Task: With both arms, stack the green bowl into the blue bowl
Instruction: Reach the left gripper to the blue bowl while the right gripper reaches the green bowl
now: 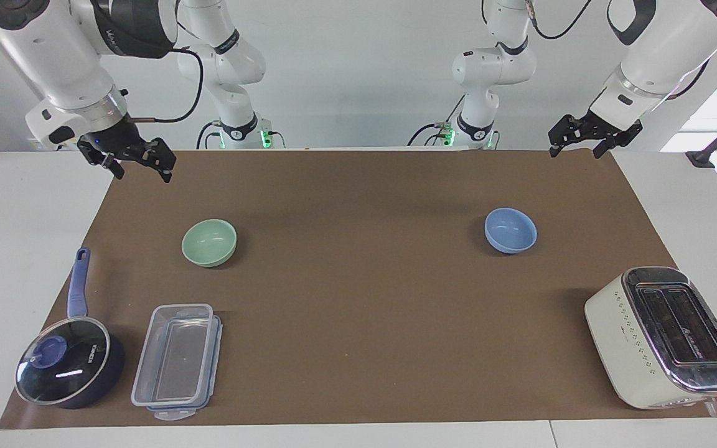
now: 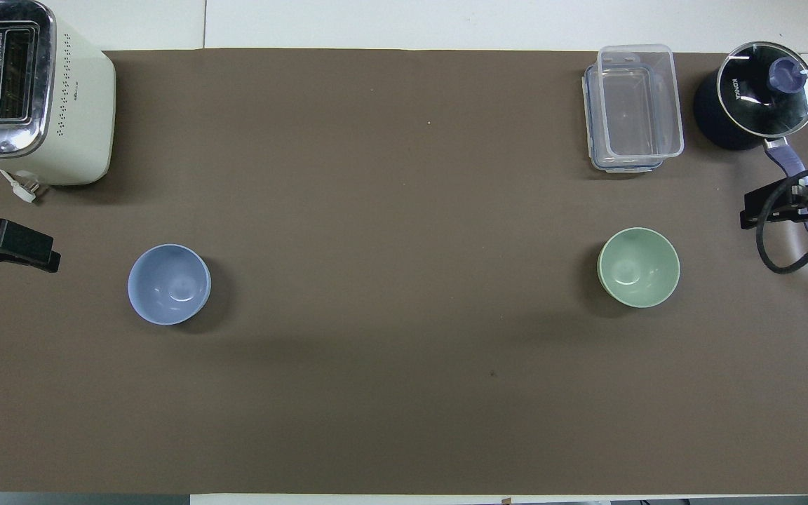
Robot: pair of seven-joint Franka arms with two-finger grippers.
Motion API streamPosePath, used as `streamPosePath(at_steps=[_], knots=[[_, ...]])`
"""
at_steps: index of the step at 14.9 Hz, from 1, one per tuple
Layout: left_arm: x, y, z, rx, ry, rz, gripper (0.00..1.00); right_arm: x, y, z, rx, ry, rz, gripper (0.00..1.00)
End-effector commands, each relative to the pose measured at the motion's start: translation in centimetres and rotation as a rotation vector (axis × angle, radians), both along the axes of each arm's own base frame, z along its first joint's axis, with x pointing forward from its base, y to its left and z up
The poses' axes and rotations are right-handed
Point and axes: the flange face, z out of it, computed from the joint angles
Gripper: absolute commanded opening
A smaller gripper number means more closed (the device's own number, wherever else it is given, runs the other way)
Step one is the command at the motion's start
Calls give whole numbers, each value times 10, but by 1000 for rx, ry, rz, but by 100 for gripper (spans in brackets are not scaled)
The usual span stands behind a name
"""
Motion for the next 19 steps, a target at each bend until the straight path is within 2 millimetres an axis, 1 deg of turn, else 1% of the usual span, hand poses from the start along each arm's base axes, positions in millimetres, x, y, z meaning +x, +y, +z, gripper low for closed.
streamPosePath(at_steps=[1,3,5,6,8,10,11,12,13,15,16,18,19], knots=[[-5,-3,1,-13,-19,7,100,-1,-4,3,14,0,18,100],[-5,-3,3,-14,-25,3,100,-1,-4,2,15,3,18,100],[-6,1,0,-15,-20,3,100,-1,-4,3,14,-5,17,100],[-6,1,0,-14,-17,4,100,-1,1,3,14,-6,26,100],[-6,-1,0,-14,-19,3,100,-6,3,-2,15,6,41,100],[-7,-1,-1,-13,-20,6,100,-9,4,-11,18,0,68,100],[-7,0,-1,-13,-25,9,100,-10,2,-19,15,-31,64,100],[-4,2,-6,-15,-45,7,100,-15,0,-32,14,-38,61,98],[-3,5,-16,-15,-66,16,100,-21,-2,-48,15,-39,60,97],[-16,7,-52,-10,-50,21,100,-29,0,-83,15,-64,60,97],[-20,7,-70,-9,-45,21,100,-30,4,-95,20,-64,68,97],[-23,8,-100,-11,-27,-2,100,-26,0,-119,24,-62,65,97],[-24,11,-115,-14,-26,-19,100,-24,-5,-137,26,-54,80,97]])
